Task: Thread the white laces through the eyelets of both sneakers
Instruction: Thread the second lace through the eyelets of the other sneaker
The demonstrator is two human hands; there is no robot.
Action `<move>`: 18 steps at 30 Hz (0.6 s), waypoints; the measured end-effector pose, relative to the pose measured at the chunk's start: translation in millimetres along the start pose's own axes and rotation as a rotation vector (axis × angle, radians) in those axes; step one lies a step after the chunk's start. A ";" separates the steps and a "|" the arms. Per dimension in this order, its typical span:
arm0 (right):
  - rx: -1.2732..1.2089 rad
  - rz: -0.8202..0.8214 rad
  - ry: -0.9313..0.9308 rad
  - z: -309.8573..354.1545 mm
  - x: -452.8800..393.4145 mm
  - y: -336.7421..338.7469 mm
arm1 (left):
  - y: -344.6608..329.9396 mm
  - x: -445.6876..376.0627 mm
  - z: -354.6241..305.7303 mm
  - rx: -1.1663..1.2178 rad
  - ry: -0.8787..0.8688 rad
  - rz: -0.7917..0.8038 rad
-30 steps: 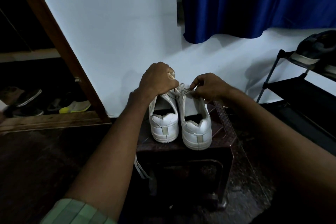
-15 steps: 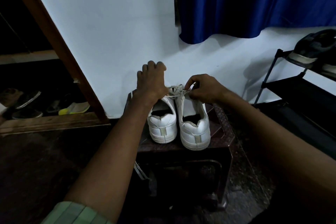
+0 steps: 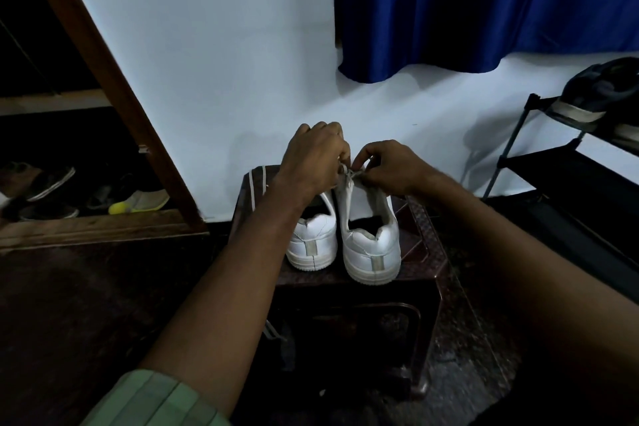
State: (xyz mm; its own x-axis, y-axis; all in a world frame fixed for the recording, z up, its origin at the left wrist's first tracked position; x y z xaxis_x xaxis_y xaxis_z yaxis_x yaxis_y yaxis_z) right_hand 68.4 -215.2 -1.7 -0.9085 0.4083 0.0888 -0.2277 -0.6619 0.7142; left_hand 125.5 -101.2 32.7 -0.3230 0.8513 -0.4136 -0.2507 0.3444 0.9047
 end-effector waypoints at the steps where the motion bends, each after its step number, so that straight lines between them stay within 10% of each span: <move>1: -0.004 0.005 0.000 -0.5 -0.5 -0.3 | 0.4 0.8 2.1 0.010 -0.004 -0.002; 8: -0.460 0.175 -0.009 19.0 12.2 -12.3 | 4.6 6.5 19.5 0.927 0.302 -0.091; 18: -1.428 0.087 -0.200 -4.2 5.3 21.9 | 20.7 19.2 56.7 1.224 0.728 -0.542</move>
State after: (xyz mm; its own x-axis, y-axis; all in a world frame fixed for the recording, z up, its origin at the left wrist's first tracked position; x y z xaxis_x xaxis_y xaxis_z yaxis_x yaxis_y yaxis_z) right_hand 57.1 -230.2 11.5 -0.9014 0.3352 0.2742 -0.4330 -0.6913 -0.5784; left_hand 165.9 -55.3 49.2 -0.9003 0.2701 -0.3412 0.2852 0.9585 0.0062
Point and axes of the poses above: each hand's wrist, its own x-axis away from the middle knuckle, its own y-axis out of the back of the hand, z = x × y, the point moved 8 cm from there along -x, towards the middle knuckle, and after that the axes turned 11 degrees about -y, right-handed, at the moved point
